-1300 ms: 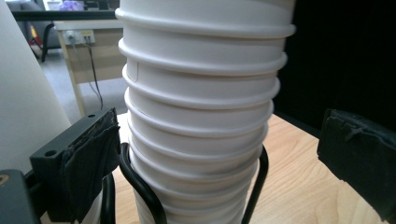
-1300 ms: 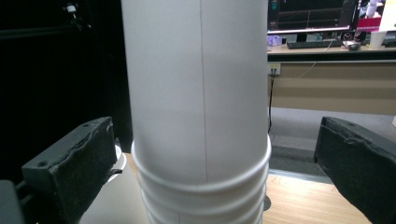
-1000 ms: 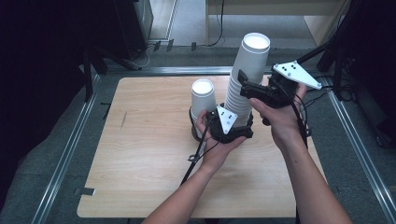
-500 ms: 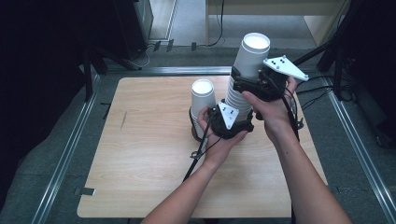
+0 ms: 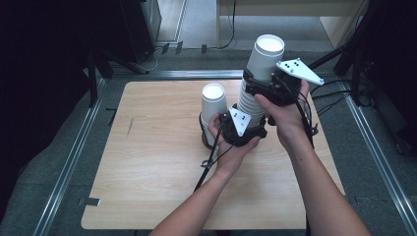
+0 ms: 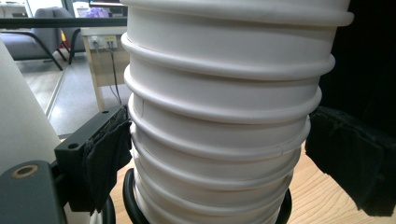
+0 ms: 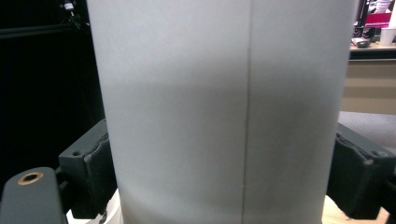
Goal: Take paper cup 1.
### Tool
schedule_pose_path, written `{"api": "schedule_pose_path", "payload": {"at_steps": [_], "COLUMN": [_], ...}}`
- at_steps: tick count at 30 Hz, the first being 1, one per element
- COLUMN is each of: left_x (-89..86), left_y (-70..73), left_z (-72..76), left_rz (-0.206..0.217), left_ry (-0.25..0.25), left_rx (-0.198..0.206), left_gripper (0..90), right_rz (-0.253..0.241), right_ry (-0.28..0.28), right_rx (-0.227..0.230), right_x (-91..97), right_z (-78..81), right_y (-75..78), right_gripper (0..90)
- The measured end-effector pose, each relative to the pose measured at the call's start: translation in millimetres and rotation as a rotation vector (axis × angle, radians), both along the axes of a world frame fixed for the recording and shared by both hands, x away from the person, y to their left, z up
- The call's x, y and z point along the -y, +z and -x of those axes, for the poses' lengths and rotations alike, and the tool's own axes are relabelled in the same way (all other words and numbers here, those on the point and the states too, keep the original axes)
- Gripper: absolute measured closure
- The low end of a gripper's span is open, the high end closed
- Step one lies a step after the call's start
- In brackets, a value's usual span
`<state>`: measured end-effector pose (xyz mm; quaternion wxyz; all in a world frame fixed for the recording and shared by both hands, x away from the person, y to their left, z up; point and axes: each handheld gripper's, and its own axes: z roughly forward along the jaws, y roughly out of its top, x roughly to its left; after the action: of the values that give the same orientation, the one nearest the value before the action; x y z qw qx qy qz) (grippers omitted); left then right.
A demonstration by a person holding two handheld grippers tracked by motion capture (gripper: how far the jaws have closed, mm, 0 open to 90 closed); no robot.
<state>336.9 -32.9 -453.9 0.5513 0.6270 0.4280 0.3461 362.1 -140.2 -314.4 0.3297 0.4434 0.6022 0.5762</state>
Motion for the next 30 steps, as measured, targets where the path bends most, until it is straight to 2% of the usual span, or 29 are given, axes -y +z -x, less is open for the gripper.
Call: {"api": "schedule_pose_path", "payload": {"at_steps": [10,24,30], "left_x": [-1.8,-2.6,-2.5], "left_y": [-1.3,-1.2,-1.3], "left_z": [0.6,0.8,0.8], "left_rz": [-0.001,-0.004,-0.002], "left_ry": [-0.006,-0.012,-0.011], "left_rx": [0.002,0.0,0.001], "left_gripper": [8.7,9.0,9.1], "right_rz": [-0.018,-0.008,-0.007], "right_ry": [-0.008,-0.02,-0.02], "right_rx": [0.034,0.057,0.084], "right_x": [1.0,-0.6,0.5], "right_z": [2.4,2.4,3.9], "right_y": [7.6,13.4,19.0], "right_gripper": [13.2,14.9,14.9]}}
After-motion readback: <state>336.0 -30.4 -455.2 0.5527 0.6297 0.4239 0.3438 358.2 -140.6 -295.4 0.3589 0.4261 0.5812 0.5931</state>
